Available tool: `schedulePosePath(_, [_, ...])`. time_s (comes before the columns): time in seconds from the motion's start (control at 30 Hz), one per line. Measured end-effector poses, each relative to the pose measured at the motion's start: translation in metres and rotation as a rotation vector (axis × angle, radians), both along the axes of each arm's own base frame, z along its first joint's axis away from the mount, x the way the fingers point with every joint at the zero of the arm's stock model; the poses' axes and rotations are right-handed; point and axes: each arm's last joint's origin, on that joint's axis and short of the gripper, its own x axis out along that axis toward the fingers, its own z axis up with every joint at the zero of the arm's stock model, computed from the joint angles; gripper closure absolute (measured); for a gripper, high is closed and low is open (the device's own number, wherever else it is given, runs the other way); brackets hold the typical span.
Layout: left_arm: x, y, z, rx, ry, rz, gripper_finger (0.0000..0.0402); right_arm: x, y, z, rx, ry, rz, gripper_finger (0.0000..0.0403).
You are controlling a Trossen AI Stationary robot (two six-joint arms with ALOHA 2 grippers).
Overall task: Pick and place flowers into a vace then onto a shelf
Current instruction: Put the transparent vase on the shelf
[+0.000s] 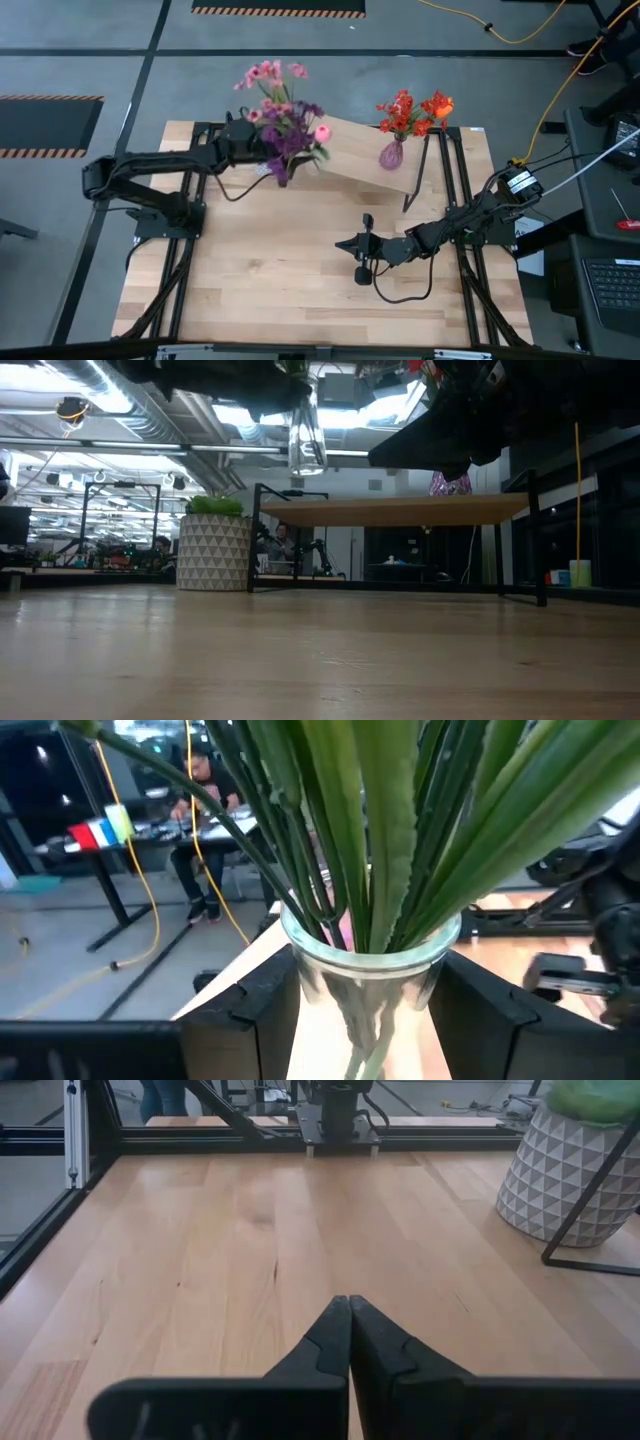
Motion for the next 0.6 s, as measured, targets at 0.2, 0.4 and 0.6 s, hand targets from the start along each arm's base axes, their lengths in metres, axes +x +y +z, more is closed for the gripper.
schedulePosePath(0.2, [0.018,0.029,0.004,-0.046,0.058,-0.009,0.0221,0.0,0.0,0.0,-0.001,0.0,0.0,0.0399])
schedulePosePath(0.4, [0.035,0.047,0.002,0.015,0.083,0.005,0.0221,0.0,0.0,0.0,-0.003,0.004,0.0,0.0399])
schedulePosePath(0.6, [0.041,0.059,-0.006,0.022,0.08,0.029,0.0221,0.0,-0.001,0.0,-0.004,0.002,-0.001,0.0399])
